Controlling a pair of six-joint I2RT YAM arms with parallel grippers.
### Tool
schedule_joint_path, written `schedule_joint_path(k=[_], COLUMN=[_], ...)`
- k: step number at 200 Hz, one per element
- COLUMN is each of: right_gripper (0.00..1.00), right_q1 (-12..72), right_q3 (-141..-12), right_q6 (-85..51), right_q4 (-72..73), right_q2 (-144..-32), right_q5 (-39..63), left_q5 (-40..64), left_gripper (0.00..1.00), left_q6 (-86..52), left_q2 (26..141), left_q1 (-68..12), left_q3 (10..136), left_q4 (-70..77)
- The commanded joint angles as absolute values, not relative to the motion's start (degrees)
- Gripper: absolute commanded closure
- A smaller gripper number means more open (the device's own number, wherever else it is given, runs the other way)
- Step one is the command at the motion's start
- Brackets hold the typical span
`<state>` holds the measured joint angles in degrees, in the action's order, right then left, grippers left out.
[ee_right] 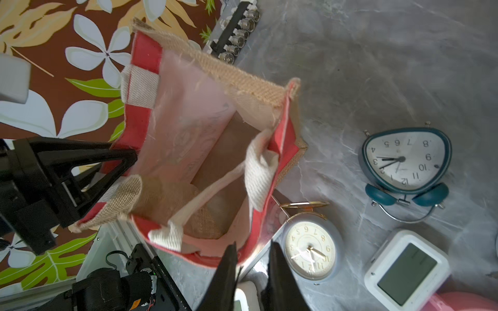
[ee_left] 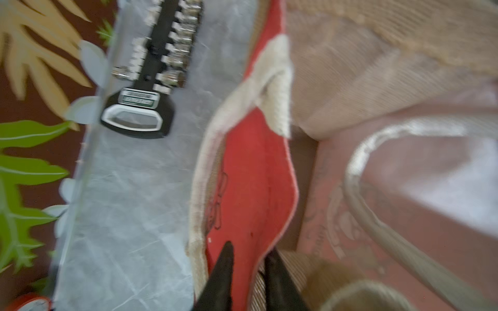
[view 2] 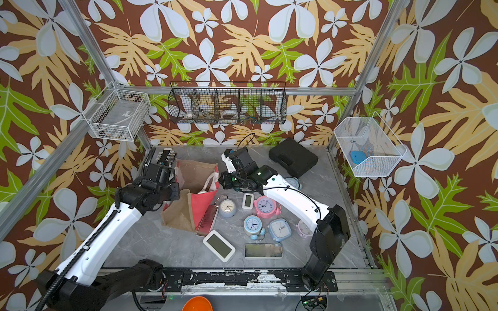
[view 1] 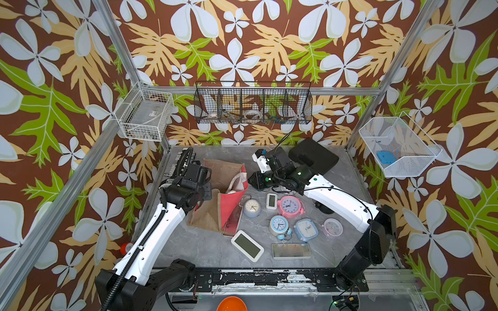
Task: Put the alarm clock into the canvas bag
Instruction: Place the canvas bag at the center of the board.
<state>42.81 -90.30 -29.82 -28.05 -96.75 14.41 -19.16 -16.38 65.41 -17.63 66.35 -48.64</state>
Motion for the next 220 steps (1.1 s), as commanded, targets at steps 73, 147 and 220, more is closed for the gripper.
schedule_joint_path(k=[73, 147, 220], right_gripper=[0.61, 0.60, 0.60], right_q1=[46.3, 47.0, 41.5], right_q3=[-94.7, -94.2, -87.9], right_q6=[-28.4, -25.6, -24.7], right_q4=[-27.3, -29.8, -30.5], right_q2=[-96.3, -95.6, -89.5], right_q5=[11.1, 5.4, 5.2], left_q5=[-23.1, -16.2, 11.2], left_gripper=[0.40, 0.42, 0.45], left_q6=[-10.7, -7.6, -8.9], left_q2=[69.1, 77.1, 70.8], left_q1=[-12.1, -4.7, 6.9], left_q3=[82.1, 78.9, 65.7], left_q4=[-49.7, -41.5, -23.4])
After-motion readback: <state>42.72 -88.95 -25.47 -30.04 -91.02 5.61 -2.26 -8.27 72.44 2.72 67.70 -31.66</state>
